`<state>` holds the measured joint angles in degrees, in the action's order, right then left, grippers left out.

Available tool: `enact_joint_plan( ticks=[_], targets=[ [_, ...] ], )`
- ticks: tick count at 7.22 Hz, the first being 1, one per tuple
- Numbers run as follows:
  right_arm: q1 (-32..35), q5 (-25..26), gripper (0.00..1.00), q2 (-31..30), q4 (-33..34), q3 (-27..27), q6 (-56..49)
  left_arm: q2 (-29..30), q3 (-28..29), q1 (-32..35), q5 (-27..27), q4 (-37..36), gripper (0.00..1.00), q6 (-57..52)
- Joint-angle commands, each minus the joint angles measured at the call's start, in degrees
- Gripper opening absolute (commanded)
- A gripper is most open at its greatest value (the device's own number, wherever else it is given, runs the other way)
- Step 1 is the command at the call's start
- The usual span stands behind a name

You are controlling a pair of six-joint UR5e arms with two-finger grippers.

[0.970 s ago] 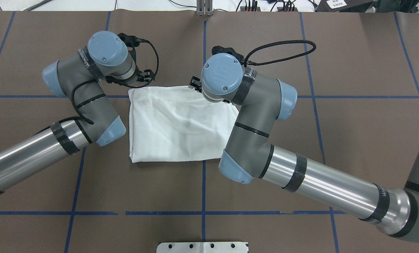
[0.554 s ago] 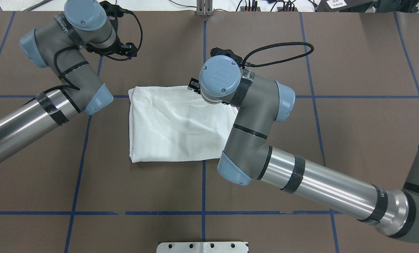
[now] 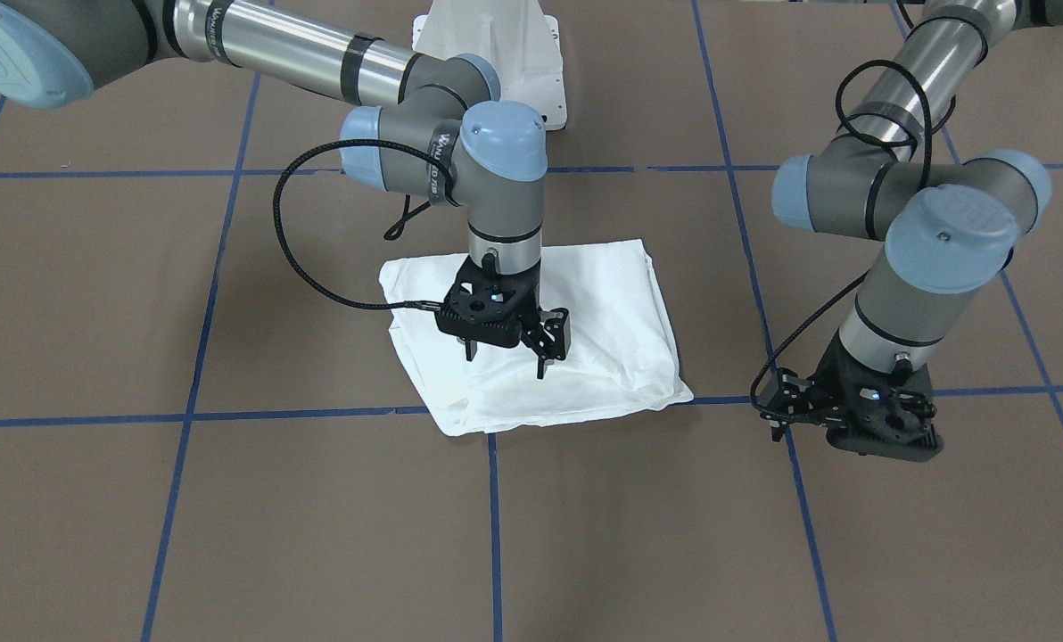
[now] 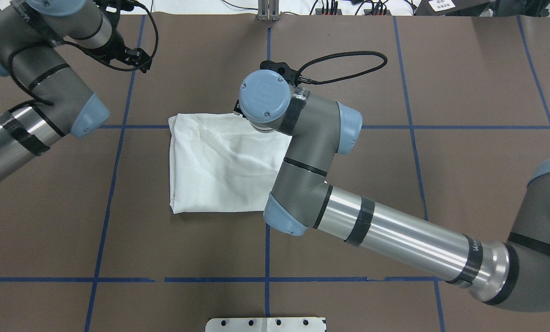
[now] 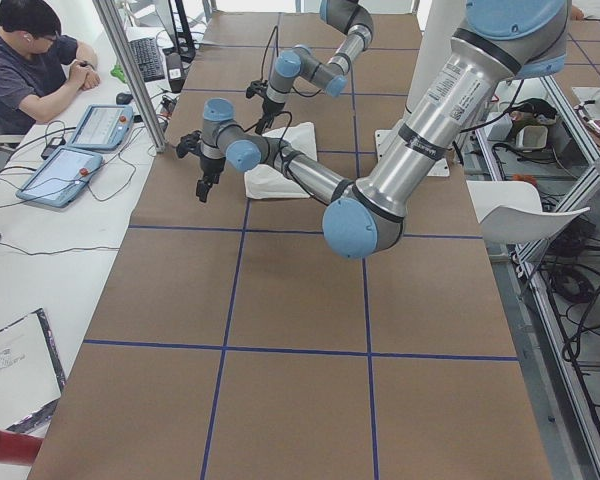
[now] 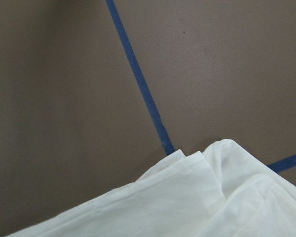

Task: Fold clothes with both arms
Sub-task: 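Raise the left gripper away while the right gripper moves over the shirt's far corner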

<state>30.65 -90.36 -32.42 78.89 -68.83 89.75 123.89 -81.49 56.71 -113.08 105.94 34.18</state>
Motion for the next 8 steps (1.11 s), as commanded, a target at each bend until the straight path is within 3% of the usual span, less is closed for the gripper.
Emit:
enact_joint_plan(
  ticks=[1, 3, 5, 6, 7, 8],
  targets=[
    [-0.6, 1.0, 0.86, 2.6, -2.9, 5.7, 0.1, -0.5, -0.4, 0.2, -0.7, 0.1, 1.0, -0.4],
    [-2.6, 0.9, 0.7, 3.5, -2.4, 5.8, 0.2, -0.8, -0.4, 0.2, -0.7, 0.1, 1.0, -0.3],
    [-4.0, 0.9, 0.63, 3.5, -1.5, 5.8, 0.0, -1.0, -0.7, 0.2, -0.7, 0.1, 1.0, -0.2],
    [-4.0, 0.9, 0.47, 4.1, 0.5, 5.7, -0.2, -1.0, -0.7, 0.2, -0.7, 0.1, 1.0, 0.3],
    [-3.9, 0.9, 0.16, 4.2, 1.4, 5.6, -0.3, -1.1, -0.7, 0.2, -0.7, 0.1, 1.0, 0.4],
    [-3.7, 0.9, 0.0, 4.2, 1.7, 5.6, -2.4, -1.1, -0.7, 0.2, -0.7, 0.1, 1.0, 0.4]
  ],
)
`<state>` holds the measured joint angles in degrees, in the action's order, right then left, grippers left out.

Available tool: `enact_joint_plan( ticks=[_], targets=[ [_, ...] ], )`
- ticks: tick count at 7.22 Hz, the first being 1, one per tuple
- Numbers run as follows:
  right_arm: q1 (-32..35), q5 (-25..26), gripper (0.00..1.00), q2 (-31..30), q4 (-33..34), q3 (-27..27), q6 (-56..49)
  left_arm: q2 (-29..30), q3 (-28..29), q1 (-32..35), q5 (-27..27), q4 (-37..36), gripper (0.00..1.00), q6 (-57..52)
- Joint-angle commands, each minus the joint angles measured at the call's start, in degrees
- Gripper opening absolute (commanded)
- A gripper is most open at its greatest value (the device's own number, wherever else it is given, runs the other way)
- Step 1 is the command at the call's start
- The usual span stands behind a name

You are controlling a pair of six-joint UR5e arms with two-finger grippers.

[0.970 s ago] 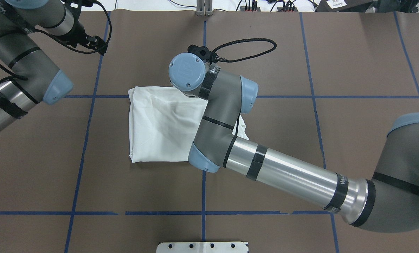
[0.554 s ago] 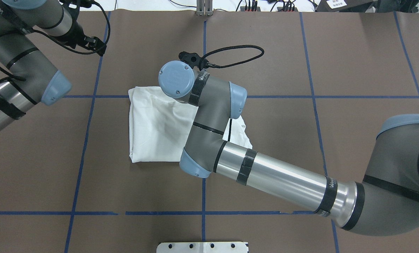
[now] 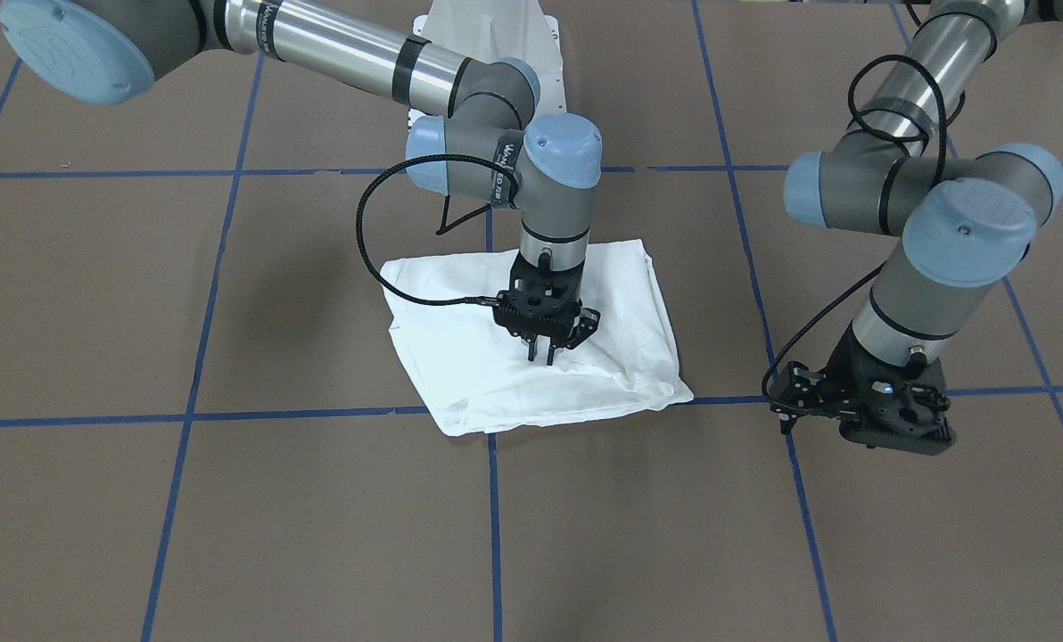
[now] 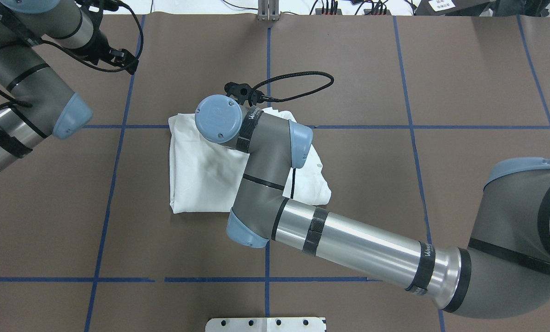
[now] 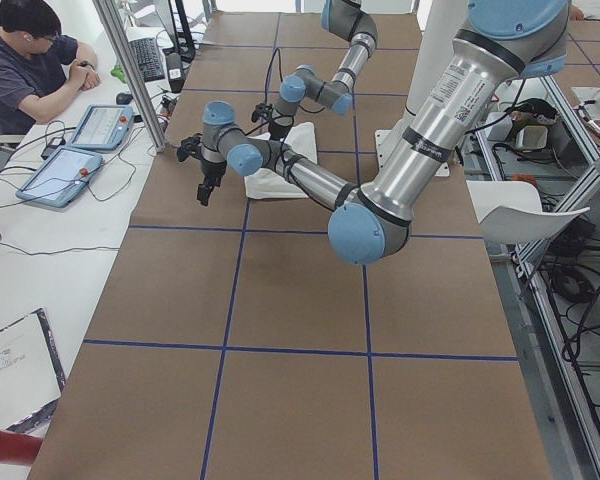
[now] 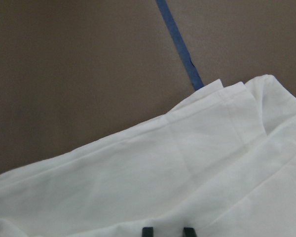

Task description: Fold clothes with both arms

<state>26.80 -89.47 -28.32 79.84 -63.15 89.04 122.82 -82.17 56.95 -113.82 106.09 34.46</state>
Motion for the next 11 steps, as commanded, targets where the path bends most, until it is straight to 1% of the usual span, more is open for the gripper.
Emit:
enact_joint_plan(
  ticks=[1, 4, 7, 8, 9, 10, 11],
  targets=[
    [0.6, 0.0, 0.0, 0.1, 0.8, 0.0, -2.1, -0.1, 0.0, 0.0, 0.0, 0.0, 1.0, 0.1],
    [3.0, -0.4, 0.0, 0.4, 1.2, 0.0, -1.6, -0.1, 0.0, 0.0, 0.0, 0.0, 1.0, 0.1],
    [4.0, -0.9, 0.0, 0.2, 1.4, 0.1, -1.4, -0.1, -0.1, -0.1, 0.0, 0.1, 1.0, 0.2],
    [4.1, -1.0, 0.22, 0.2, 1.3, 0.1, -1.5, -0.1, -0.1, -0.1, 0.0, 0.1, 1.0, 0.2],
    [4.1, -1.3, 0.74, 0.4, 1.5, 0.1, 0.4, -0.1, -0.1, -0.1, 0.0, 0.1, 1.0, 0.2],
    [4.1, -2.7, 0.81, 0.3, 1.5, 0.1, 7.7, -0.1, -0.2, -0.1, 0.0, 0.0, 1.0, 0.2],
    [4.2, -4.6, 0.82, 0.2, 2.9, 0.1, 13.4, -0.1, -0.2, -0.1, 0.0, 0.0, 1.0, 0.2]
  ],
)
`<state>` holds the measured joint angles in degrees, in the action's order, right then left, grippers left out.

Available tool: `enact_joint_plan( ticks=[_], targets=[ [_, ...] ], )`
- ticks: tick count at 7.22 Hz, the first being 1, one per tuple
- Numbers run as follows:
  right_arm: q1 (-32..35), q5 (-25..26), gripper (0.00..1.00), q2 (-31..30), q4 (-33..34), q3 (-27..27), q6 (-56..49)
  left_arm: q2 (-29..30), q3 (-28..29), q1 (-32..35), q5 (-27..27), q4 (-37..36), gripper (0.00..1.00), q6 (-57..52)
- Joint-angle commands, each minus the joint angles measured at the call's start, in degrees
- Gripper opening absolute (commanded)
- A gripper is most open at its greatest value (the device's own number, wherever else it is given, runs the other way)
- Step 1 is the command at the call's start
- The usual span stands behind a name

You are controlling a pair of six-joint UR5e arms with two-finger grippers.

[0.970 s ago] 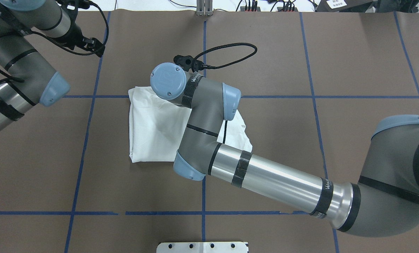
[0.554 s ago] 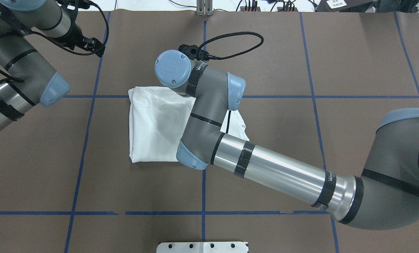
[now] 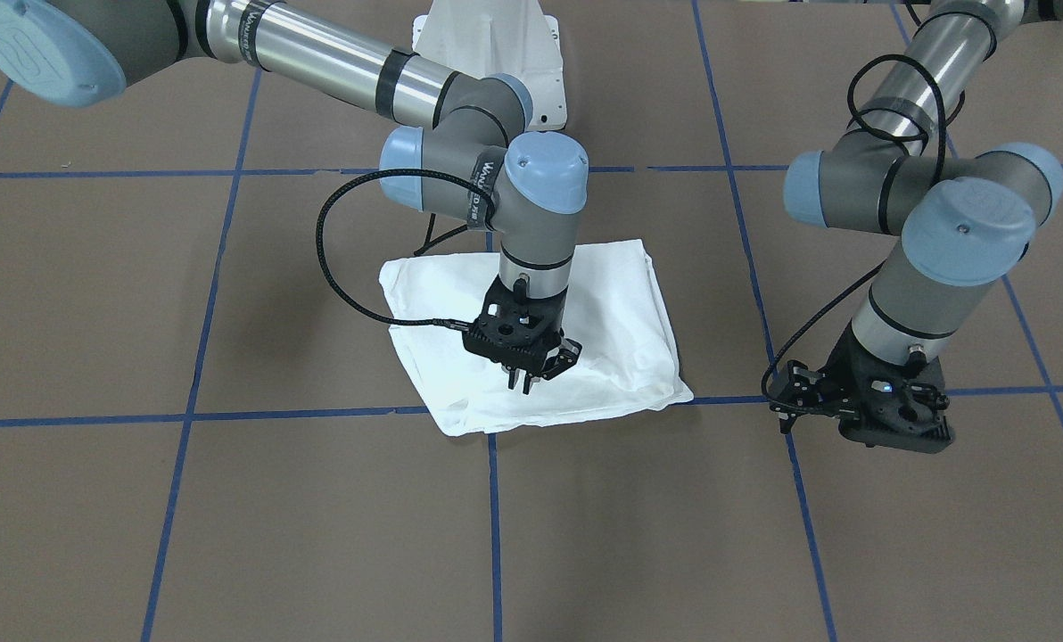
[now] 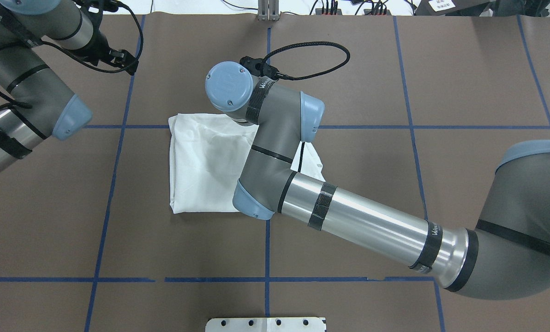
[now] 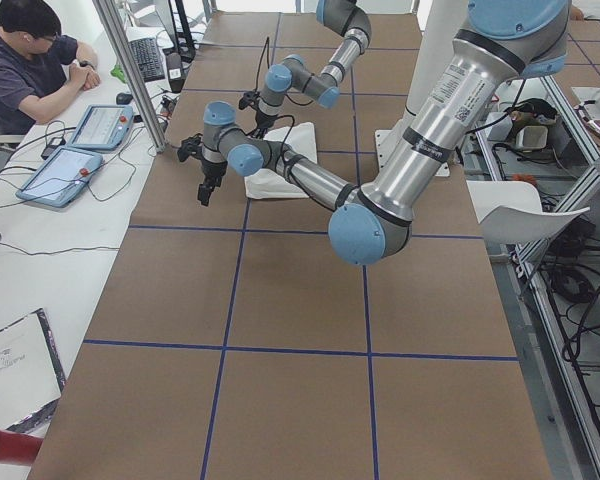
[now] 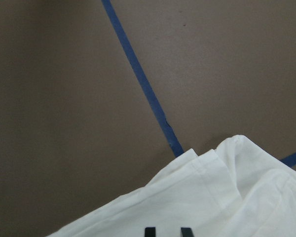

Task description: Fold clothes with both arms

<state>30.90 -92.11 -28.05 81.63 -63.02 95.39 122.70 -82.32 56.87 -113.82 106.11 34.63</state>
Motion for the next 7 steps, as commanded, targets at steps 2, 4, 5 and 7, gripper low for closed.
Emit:
enact_joint_plan(
  ticks=[2, 4, 5, 7],
  targets=[
    [0.1, -3.9, 0.81, -0.1, 4.9, 0.0, 14.0, 0.0, 0.0, 0.0, 0.0, 0.0, 1.0, 0.0],
    [0.1, -3.9, 0.8, 0.0, 5.9, 0.0, 15.3, 0.0, -0.3, 0.0, 0.0, 0.0, 1.0, 0.0],
    [0.0, -3.9, 0.8, -0.1, 5.9, 0.0, 15.4, 0.0, -0.4, 0.0, 0.0, 0.0, 1.0, 0.0],
    [-0.5, -3.5, 0.71, -0.3, 5.8, 0.1, 16.9, 0.0, -0.5, 0.0, 0.0, 0.1, 1.0, 0.0]
  ],
)
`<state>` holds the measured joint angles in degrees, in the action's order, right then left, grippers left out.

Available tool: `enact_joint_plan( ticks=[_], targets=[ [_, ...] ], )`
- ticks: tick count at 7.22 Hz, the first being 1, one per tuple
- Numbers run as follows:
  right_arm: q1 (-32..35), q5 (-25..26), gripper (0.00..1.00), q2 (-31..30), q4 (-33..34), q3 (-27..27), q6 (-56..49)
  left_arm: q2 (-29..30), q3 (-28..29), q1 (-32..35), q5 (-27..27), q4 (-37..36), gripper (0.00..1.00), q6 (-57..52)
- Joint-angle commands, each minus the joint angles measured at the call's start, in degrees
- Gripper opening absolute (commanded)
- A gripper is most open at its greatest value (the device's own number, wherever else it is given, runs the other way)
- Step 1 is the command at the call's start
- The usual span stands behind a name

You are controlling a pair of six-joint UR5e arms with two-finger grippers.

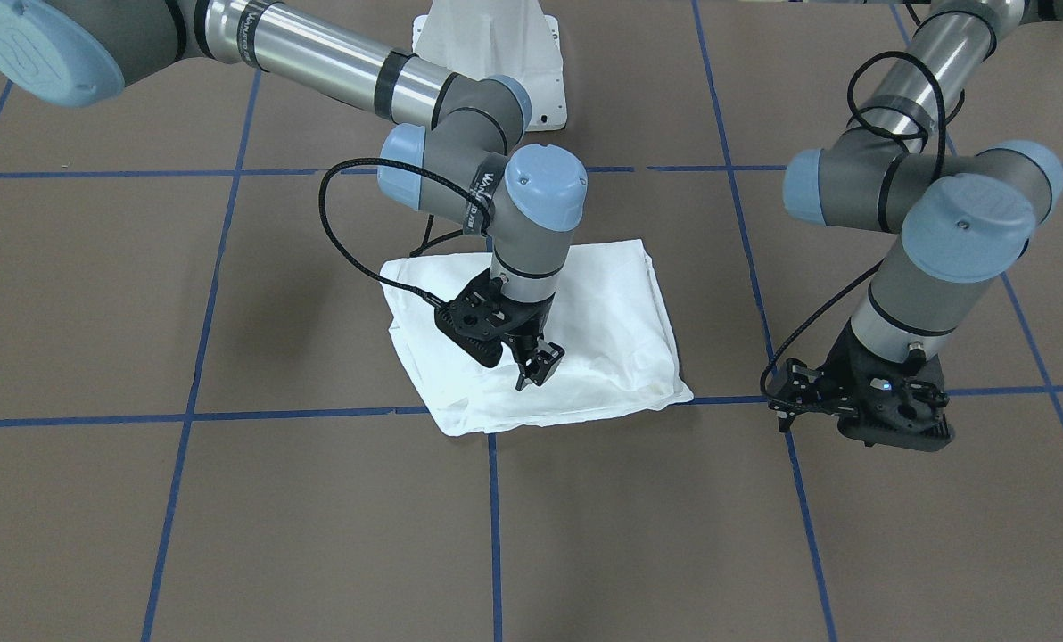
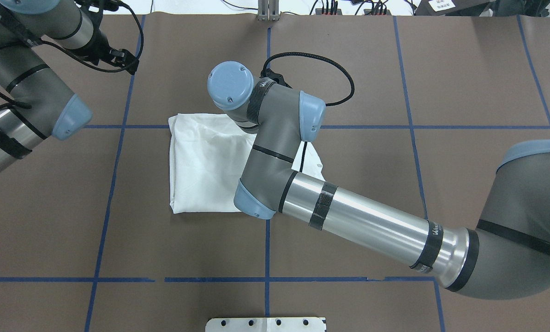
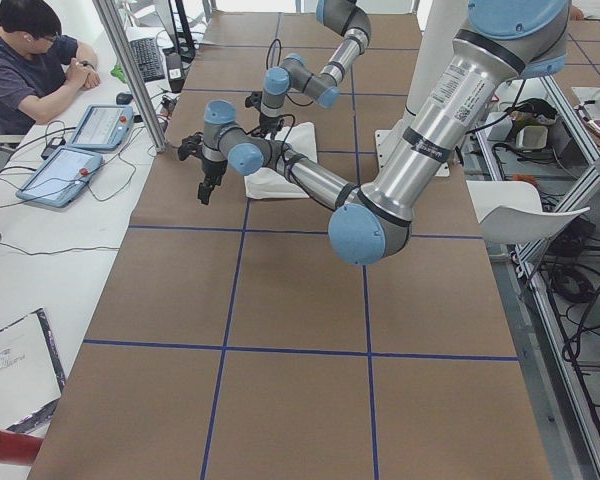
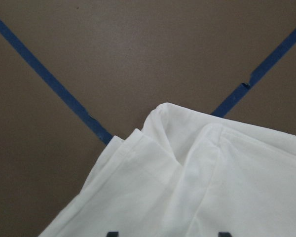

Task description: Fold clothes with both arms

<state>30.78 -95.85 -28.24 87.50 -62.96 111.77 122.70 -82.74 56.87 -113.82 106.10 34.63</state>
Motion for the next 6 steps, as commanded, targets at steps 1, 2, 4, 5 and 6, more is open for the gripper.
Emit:
enact_joint_plan(
  ticks=[1, 2, 4, 5, 6],
  targets=[
    [-0.5, 0.5, 0.69, -0.1, 0.0, 0.0, 0.0, 0.0, -0.2, 0.0, 0.0, 0.0, 1.0, 0.0],
    [-0.5, 0.7, 0.62, -0.2, -0.2, 0.0, -0.1, 0.0, -0.6, 0.0, 0.0, 0.0, 1.0, 0.0],
    [-0.7, 0.7, 0.25, -0.2, -0.3, 0.0, 0.3, -0.5, -0.8, 0.0, 0.0, 0.0, 1.0, 0.0],
    [-0.6, 0.7, 0.0, -0.2, -0.4, 0.0, 0.4, -0.5, -1.1, 0.0, 0.0, 0.0, 1.0, 0.0],
    [-0.5, 0.6, 0.0, -0.2, -0.4, -0.1, 0.0, -0.5, -1.1, 0.0, 0.0, 0.0, 1.0, 0.1]
  ],
)
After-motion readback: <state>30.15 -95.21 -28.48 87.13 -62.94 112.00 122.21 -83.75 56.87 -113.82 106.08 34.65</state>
